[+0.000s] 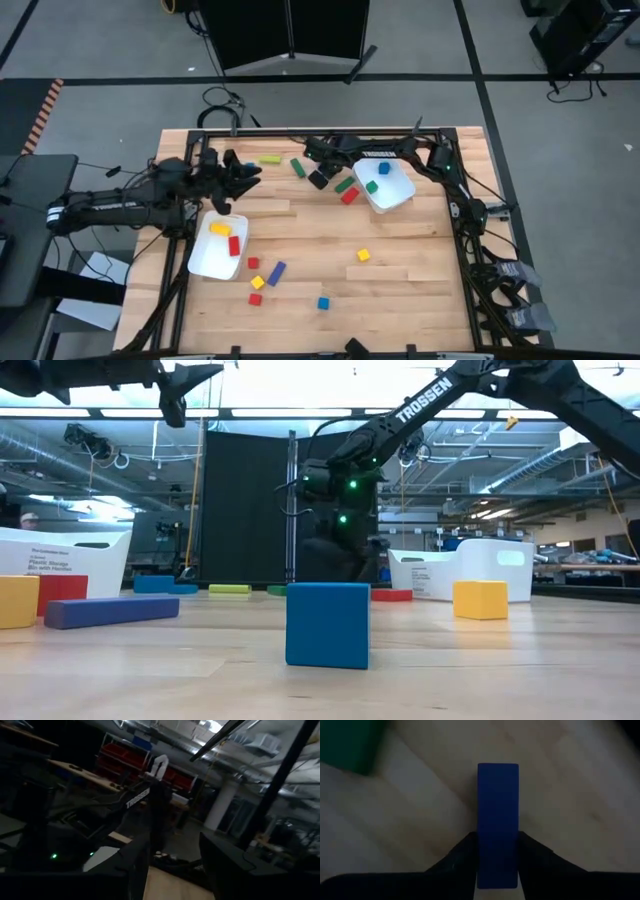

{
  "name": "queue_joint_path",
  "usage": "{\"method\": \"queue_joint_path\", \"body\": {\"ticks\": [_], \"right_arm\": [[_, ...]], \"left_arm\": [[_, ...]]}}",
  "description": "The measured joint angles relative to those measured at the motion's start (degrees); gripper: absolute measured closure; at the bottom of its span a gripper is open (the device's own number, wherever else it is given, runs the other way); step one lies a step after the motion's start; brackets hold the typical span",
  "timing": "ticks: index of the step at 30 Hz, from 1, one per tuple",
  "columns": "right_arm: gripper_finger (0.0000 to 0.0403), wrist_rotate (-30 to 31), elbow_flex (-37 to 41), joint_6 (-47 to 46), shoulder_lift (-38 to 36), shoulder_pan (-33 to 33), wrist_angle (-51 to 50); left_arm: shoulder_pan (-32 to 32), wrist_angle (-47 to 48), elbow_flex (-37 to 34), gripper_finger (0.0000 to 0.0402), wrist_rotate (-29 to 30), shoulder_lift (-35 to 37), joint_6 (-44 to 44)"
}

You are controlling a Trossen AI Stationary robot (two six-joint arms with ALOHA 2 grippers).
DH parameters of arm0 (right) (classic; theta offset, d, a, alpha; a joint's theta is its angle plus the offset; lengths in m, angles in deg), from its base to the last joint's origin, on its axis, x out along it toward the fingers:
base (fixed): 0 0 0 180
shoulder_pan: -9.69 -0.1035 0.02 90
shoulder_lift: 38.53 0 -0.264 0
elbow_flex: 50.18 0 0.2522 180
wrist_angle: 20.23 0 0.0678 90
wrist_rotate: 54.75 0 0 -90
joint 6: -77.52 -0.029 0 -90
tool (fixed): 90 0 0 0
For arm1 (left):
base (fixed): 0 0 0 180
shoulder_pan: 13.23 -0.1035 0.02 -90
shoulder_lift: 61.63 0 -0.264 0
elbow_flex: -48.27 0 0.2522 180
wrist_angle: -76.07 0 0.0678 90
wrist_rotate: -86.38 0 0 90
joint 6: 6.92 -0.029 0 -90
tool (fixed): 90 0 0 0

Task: Sort blocks by size
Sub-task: Put the large purple block into the left white bin

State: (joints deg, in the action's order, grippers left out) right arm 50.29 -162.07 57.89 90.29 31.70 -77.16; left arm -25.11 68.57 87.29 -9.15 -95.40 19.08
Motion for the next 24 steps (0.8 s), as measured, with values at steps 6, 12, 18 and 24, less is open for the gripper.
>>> {"method": "queue_joint_path", "body": {"ticks": [6,12,18,24], "right_arm": [[0.0288,4.6,-0.3,-1.3,-6.3,-8.0,10.1],[0.0288,-0.6,-0.3,0.3,-4.4,-19.2,39.2],[0.0288,-2.7,-1.0,0.4,1.2,-23.4,58.4],[0.0288,-6.1,-12.0,-0.3,11.0,-24.5,61.1]], "left_arm": [[0.0,-0.2,0.0,0.0222,-1.3,4.6,4.4],[0.0,-0.2,0.0,0.0223,-1.3,9.6,7.0],[0.0,-0.2,0.1,0.0225,-1.2,12.2,8.8],[0.0,0.2,0.1,0.0225,-1.2,12.5,9.2]]}}
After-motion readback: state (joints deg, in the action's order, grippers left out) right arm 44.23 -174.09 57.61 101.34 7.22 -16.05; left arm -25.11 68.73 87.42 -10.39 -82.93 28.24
